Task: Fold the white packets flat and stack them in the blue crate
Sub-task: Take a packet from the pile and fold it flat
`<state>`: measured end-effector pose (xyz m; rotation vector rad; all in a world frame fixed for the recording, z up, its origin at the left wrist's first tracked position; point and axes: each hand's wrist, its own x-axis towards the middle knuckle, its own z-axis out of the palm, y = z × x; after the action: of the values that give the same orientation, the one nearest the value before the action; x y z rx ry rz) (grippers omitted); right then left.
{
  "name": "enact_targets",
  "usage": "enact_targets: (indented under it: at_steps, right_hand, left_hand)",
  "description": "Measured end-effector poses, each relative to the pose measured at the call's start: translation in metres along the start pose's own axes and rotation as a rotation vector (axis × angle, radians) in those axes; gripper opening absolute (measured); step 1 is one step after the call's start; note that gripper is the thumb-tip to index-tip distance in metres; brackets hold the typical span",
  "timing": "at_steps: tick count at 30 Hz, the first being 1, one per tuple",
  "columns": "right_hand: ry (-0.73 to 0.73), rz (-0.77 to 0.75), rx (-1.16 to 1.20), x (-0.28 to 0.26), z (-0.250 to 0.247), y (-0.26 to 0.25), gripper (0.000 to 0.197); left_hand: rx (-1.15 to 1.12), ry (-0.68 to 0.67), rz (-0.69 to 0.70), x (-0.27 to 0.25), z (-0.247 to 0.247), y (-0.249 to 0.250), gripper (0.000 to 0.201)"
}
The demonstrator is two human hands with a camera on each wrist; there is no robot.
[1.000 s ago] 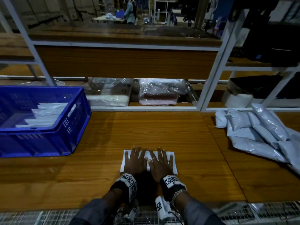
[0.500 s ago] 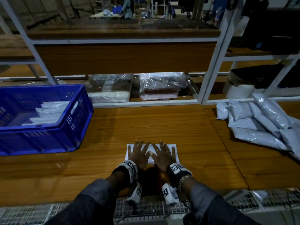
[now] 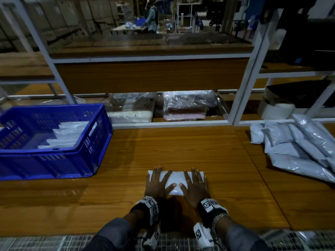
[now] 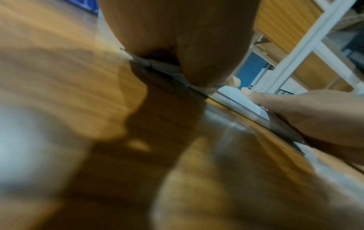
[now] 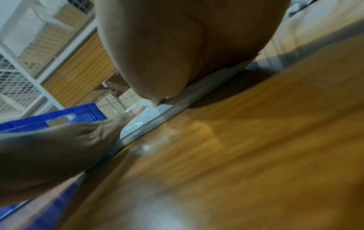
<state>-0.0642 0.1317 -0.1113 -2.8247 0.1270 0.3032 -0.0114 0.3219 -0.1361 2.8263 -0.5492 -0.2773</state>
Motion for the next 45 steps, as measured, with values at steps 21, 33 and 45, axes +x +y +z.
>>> enact_targets:
  at_steps: [21, 33, 45]
  right_hand:
    - [-0.234, -0.26, -0.103, -0.004, -0.013, 0.021, 0.075]
    - [-0.142, -0.443, -0.004, 0.009, -0.038, 0.02, 0.075]
    - [-0.092, -0.554, -0.186, 0.007, -0.074, -0.059, 0.015]
  left_hand:
    - [0.103, -0.073, 0.197, -0.026, -0.021, -0.003, 0.086]
    - [-0.104, -0.057, 0.109, -0.057, -0.035, -0.01, 0.093]
    - [-0.199, 0.113, 0.11, -0.106, -0.111, -0.054, 0.029]
